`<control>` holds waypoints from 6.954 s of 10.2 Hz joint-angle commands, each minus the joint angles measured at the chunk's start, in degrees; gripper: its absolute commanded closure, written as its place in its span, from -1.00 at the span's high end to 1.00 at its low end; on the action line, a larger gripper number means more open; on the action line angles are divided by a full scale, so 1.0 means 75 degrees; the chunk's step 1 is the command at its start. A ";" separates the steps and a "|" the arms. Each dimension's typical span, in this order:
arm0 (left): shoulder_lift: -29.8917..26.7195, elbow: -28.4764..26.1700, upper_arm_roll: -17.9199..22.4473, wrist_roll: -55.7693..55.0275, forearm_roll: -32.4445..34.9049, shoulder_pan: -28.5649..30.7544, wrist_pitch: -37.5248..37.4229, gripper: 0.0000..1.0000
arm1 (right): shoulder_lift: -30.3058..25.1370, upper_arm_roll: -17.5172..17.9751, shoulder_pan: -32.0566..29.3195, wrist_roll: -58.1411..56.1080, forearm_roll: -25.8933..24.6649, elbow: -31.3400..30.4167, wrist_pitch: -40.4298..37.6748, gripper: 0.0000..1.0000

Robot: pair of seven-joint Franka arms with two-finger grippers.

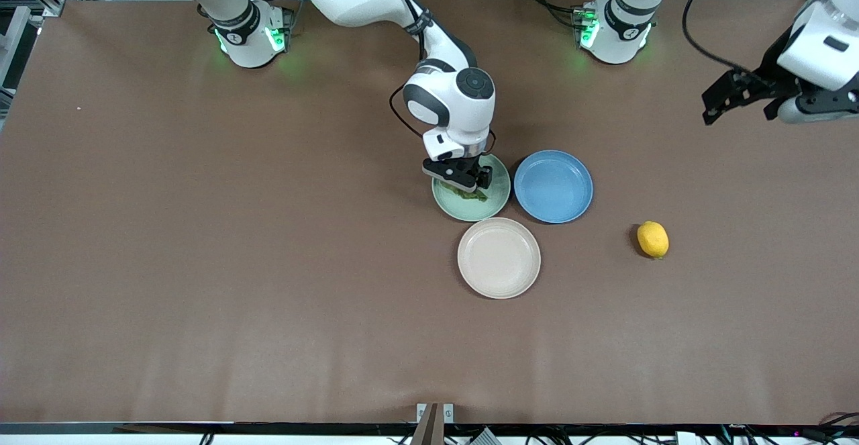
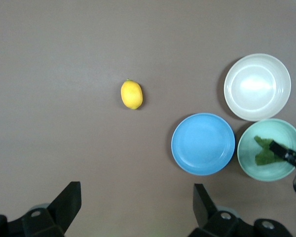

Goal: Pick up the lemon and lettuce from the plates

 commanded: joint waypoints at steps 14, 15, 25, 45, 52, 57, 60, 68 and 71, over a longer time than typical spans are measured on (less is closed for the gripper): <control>0.0382 0.1002 0.0074 0.0402 -0.0088 0.0019 -0.0504 1.00 | 0.0312 0.0010 -0.0012 0.0081 -0.0676 0.0452 -0.0123 -1.00; 0.0382 0.1002 0.0074 0.0390 -0.0087 0.0019 -0.0504 1.00 | 0.0254 0.0021 -0.0071 0.0034 -0.0665 0.0558 -0.0274 -1.00; 0.0417 0.0967 0.0097 0.0366 -0.0087 0.0019 -0.0504 1.00 | -0.2475 0.0068 -0.2692 -0.3888 0.1934 0.1192 -0.4396 -1.00; 0.0429 0.0978 0.0097 0.0390 -0.0076 0.0019 -0.0504 1.00 | -0.1516 0.0045 -0.7630 -1.1147 0.1421 -0.1247 -0.1142 1.00; 0.0440 0.0955 0.0109 0.0390 -0.0076 0.0019 -0.0504 1.00 | -0.2850 0.0068 -0.7279 -1.1194 0.1281 -0.1046 -0.2430 1.00; 0.0440 0.0955 0.0109 0.0390 -0.0064 0.0031 -0.0504 1.00 | -0.4106 0.0057 -0.7020 -1.1147 0.1246 -0.0218 -0.4430 1.00; 0.0440 0.0955 0.0109 0.0402 -0.0052 0.0031 -0.0504 1.00 | -0.4526 0.0033 -0.7044 -1.1193 0.1234 0.0500 -0.5314 1.00; 0.0440 0.0943 0.0109 0.0390 -0.0052 0.0031 -0.0504 1.00 | -0.6061 0.0022 -0.7114 -1.1112 0.1105 -0.0130 -0.5866 1.00; 0.0440 0.0955 0.0109 0.0425 -0.0052 0.0043 -0.0504 1.00 | -0.6414 0.0033 -0.7173 -1.1111 0.1128 -0.0460 -0.5807 1.00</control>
